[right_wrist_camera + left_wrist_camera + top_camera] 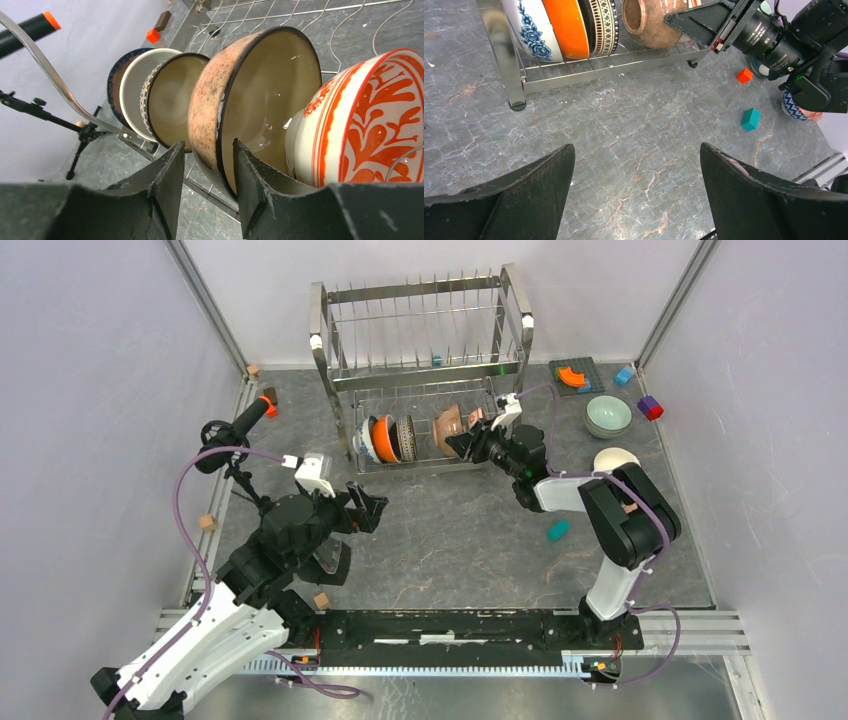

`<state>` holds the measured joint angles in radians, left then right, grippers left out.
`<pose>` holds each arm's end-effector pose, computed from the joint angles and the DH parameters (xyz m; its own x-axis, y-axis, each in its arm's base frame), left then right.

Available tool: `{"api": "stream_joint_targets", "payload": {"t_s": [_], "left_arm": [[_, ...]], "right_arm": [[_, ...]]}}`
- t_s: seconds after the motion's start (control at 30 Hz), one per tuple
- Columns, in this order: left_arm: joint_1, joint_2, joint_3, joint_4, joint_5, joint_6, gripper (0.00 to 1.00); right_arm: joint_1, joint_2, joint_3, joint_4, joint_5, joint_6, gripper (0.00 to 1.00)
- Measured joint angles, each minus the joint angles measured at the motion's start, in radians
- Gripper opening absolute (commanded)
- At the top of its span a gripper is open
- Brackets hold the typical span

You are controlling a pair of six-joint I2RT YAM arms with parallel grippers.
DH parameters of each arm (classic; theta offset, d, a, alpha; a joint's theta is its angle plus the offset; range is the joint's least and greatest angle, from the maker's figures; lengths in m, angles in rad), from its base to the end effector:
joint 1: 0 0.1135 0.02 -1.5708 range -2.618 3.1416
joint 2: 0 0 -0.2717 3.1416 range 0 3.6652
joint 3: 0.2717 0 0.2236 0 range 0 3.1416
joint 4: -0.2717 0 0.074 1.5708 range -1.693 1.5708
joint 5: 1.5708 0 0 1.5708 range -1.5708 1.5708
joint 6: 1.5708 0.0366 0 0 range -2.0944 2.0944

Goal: Unload the bowls from the dish rack
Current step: Pick up the bowl from the dish rack.

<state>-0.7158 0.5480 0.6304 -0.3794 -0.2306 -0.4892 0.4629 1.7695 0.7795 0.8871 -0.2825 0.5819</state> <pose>0.0829 -0.0610 0.3005 -0.4176 -0.2431 -0.8755 0.3146 0.8653 -0.3903 0.3091 0.1657 0.2215 -0.4488 0.3659 -0.8153 -0.5150 0.6396 0.5706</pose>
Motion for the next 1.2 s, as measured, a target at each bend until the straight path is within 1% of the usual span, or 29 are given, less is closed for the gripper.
{"api": "stream_joint_targets", "payload": {"t_s": [0.23, 0.53, 0.73, 1.0, 1.2], "left_arm": [[0.0, 0.0, -0.009, 0.0, -0.001, 0.0, 1.0], [0.0, 0.0, -0.013, 0.0, -0.002, 0.0, 1.0], [0.0, 0.002, -0.015, 0.0, -0.003, 0.0, 1.0], [0.0, 0.003, -0.015, 0.0, -0.003, 0.0, 1.0], [0.0, 0.004, -0.015, 0.0, -0.003, 0.0, 1.0]], "right_arm": [[-0.027, 0.059, 0.0, 0.114, -0.079, 0.094, 0.36], [-0.034, 0.122, 0.018, 0.242, -0.14, 0.13, 0.13], [-0.04, 0.142, 0.019, 0.302, -0.166, 0.166, 0.0], [-0.04, 0.144, 0.007, 0.398, -0.221, 0.308, 0.0], [-0.046, 0.156, 0.005, 0.447, -0.231, 0.359, 0.0]]}}
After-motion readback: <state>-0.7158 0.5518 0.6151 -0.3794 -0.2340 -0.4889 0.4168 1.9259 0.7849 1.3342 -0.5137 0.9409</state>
